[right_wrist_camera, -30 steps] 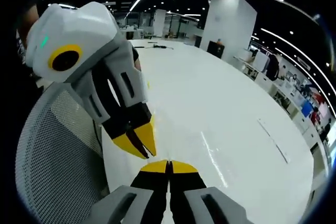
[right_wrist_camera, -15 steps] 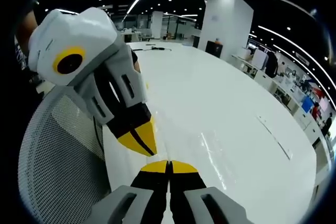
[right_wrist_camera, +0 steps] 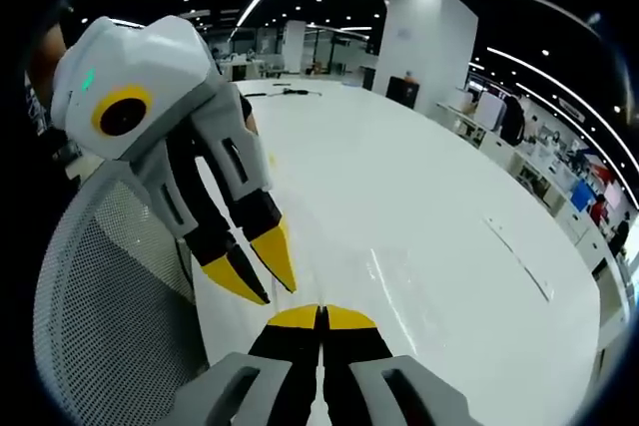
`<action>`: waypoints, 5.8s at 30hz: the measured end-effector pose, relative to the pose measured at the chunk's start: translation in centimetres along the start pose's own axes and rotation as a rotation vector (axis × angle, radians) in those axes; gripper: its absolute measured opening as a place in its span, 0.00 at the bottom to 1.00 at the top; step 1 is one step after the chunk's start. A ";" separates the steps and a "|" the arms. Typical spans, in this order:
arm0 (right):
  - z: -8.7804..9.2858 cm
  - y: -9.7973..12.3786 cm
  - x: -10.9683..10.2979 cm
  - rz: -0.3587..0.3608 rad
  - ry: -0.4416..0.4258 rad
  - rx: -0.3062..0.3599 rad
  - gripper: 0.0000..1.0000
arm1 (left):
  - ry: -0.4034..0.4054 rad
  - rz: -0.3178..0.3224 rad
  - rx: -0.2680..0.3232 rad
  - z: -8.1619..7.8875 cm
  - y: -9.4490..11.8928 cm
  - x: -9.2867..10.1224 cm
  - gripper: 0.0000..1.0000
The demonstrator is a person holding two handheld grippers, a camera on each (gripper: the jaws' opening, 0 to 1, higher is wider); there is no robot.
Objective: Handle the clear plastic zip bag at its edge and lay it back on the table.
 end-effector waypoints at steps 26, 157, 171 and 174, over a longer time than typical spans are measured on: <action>-5.3 3.6 4.2 0.176 -0.002 0.157 0.00 | -0.040 -0.027 -0.072 1.8 -0.3 0.0 0.00; 9.3 4.8 -2.2 0.285 -0.319 0.107 0.95 | 0.782 -0.339 0.242 9.7 8.4 1.1 0.73; 9.8 4.3 -2.5 0.288 -0.311 0.091 1.00 | 0.789 -0.352 0.249 9.9 8.2 1.1 0.93; 9.7 4.4 -2.3 0.301 -0.311 0.100 1.00 | 0.792 -0.358 0.250 9.9 8.3 1.0 0.96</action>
Point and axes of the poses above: the point that each gripper's makers call its tool centre point, and the gripper's own axes: y roughly backward along the fingers, x roughly to its right, z roughly out of its underside, the point moved 1 cm from there along y, roughly backward along the fingers, and after that the axes turned 10 degrees about y, right-handed, at the moved point
